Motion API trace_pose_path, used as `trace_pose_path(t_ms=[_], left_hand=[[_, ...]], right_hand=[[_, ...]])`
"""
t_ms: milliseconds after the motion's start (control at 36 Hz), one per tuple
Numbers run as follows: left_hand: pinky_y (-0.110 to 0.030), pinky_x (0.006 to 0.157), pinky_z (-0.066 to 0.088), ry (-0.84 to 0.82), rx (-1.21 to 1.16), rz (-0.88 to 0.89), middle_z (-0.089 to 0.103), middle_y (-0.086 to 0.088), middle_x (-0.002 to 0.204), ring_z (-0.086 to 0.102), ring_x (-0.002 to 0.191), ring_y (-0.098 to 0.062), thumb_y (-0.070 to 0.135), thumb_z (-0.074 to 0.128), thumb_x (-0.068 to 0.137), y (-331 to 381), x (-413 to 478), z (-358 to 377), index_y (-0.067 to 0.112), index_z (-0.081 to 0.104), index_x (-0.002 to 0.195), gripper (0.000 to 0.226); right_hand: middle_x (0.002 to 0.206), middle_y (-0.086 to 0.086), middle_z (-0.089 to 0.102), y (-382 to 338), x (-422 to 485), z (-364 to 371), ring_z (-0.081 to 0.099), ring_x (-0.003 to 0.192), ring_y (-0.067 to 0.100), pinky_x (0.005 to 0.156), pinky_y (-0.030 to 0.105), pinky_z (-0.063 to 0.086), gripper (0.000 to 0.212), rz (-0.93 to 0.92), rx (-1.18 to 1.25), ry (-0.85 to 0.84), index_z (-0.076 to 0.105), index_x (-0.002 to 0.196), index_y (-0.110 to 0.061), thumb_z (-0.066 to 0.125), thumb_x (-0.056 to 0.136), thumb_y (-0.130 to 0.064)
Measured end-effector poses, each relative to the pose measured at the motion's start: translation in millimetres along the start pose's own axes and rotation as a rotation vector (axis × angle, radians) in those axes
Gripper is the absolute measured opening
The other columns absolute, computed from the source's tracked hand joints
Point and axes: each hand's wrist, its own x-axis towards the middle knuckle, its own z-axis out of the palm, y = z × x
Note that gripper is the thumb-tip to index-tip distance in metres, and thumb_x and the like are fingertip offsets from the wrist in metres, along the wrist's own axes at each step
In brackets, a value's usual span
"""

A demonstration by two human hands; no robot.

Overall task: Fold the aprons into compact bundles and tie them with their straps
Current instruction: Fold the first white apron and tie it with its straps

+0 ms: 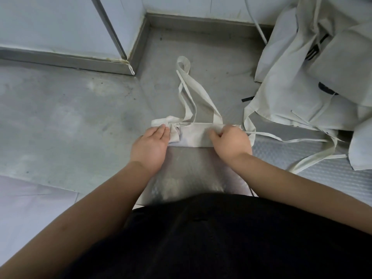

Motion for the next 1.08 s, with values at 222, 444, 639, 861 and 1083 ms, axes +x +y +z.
trace_pose_path(t_ms=[222, 444, 639, 861, 1083], left_hand=[[-0.025, 0.114, 0.019, -0.036, -0.054, -0.055, 0.019, 0.001, 0.157, 0.018, 0.142, -0.017, 0.007, 0.031, 0.096, -9, 8, 6, 0.014, 0.02, 0.149, 0.055], [-0.036, 0.092, 0.048, 0.06, -0.19, 0.034, 0.064, -0.012, 0.121, 0.062, 0.107, -0.032, -0.002, 0.049, 0.079, -26, 9, 19, 0.001, 0.062, 0.119, 0.042], [-0.026, 0.059, 0.055, -0.003, -0.101, 0.217, 0.072, -0.003, 0.097, 0.069, 0.077, -0.024, 0.021, 0.034, 0.071, -35, 13, -2, 0.009, 0.073, 0.1, 0.05], [-0.031, 0.059, 0.053, 0.013, -0.029, 0.265, 0.066, -0.01, 0.094, 0.065, 0.075, -0.029, 0.016, 0.034, 0.071, -35, 22, -11, 0.008, 0.067, 0.106, 0.048], [-0.04, 0.106, 0.033, -0.108, -0.073, 0.302, 0.027, -0.016, 0.146, 0.031, 0.13, -0.037, 0.006, 0.042, 0.085, -26, 27, -13, 0.011, 0.025, 0.147, 0.064]], right_hand=[[0.135, 0.012, 0.041, -9, -8, 12, 0.048, 0.119, 0.03, 0.097, 0.038, 0.04, 0.067, 0.584, 0.732, 0.264, 0.031, 0.13, -0.008, 0.07, 0.08, -0.03], [0.094, 0.009, 0.062, -23, 7, 23, 0.064, 0.08, 0.023, 0.083, 0.034, 0.055, 0.055, 0.832, 1.281, 0.176, 0.049, 0.111, -0.006, 0.08, 0.073, -0.029], [0.112, 0.015, 0.058, -29, 7, 30, 0.055, 0.101, 0.031, 0.074, 0.03, 0.038, 0.03, 0.228, 0.399, 0.335, 0.048, 0.119, -0.006, 0.052, 0.089, -0.009], [0.077, 0.017, 0.06, -16, -6, 48, 0.057, 0.047, 0.033, 0.046, 0.032, 0.047, 0.031, -0.376, -0.322, 0.25, 0.065, 0.089, -0.004, 0.041, 0.071, -0.006], [0.106, 0.017, 0.06, -27, -9, 31, 0.06, 0.088, 0.038, 0.076, 0.039, 0.049, 0.033, -0.47, -0.512, 0.009, 0.066, 0.104, -0.001, 0.058, 0.073, -0.01]])
